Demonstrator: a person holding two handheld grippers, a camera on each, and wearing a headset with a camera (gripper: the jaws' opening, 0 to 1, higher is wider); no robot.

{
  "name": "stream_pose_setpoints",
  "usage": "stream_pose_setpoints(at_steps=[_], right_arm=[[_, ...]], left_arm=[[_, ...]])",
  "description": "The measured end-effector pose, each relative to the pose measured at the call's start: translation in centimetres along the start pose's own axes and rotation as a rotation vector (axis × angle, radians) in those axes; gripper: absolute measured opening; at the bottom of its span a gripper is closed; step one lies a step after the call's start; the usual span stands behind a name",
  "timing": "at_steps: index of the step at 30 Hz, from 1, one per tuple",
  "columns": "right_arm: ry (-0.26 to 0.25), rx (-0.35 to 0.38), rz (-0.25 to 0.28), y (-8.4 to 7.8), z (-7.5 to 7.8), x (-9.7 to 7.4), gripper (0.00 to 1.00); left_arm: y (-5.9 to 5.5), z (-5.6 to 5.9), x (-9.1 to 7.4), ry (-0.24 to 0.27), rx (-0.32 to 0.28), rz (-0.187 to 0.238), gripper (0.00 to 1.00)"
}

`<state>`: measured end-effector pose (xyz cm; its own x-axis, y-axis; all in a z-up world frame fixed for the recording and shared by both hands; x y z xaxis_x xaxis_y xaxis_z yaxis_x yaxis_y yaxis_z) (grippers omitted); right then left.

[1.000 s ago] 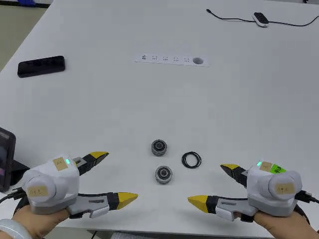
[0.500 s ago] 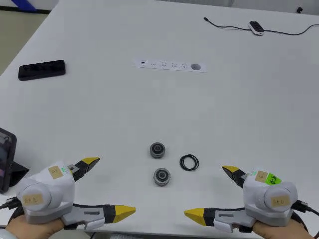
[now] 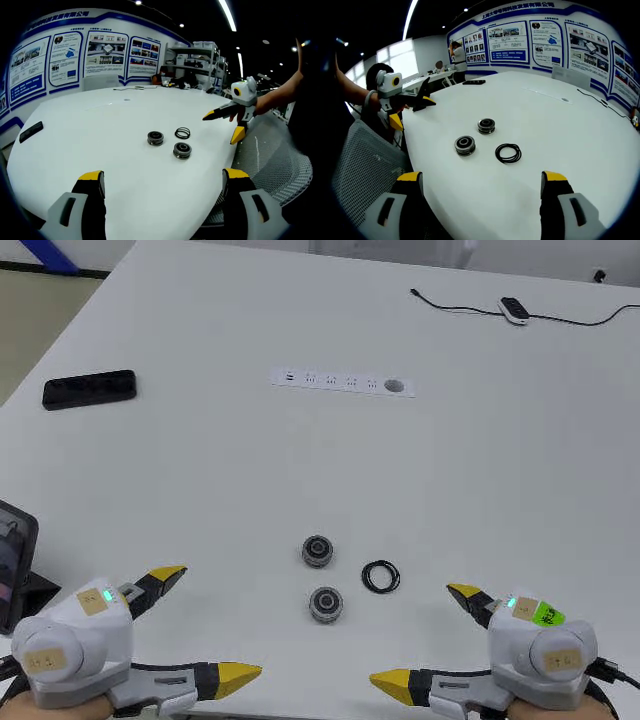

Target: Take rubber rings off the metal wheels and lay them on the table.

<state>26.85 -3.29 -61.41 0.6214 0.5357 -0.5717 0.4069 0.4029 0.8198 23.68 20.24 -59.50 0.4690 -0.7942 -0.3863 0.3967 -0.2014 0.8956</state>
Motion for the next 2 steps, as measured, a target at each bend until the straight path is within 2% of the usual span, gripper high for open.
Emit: stream_pose_setpoints(at_steps=[2], right_arm=[[0.001, -0.002, 0.001, 0.06, 0.0, 0.01, 0.99]], left_arm=[[0.07, 0.01, 0.05, -0.001, 0.001, 0.002, 1.0]])
Point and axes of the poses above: the centre of the closed fingertips' face, and the gripper's own axes: x roughly forward along the fingers, z roughly to its right, y roughly out of its top, the point moved 3 cm from there along -x, roughly backward along the fingers, and after that the axes turned 12 degrees about -y, right-handed, at the moved point
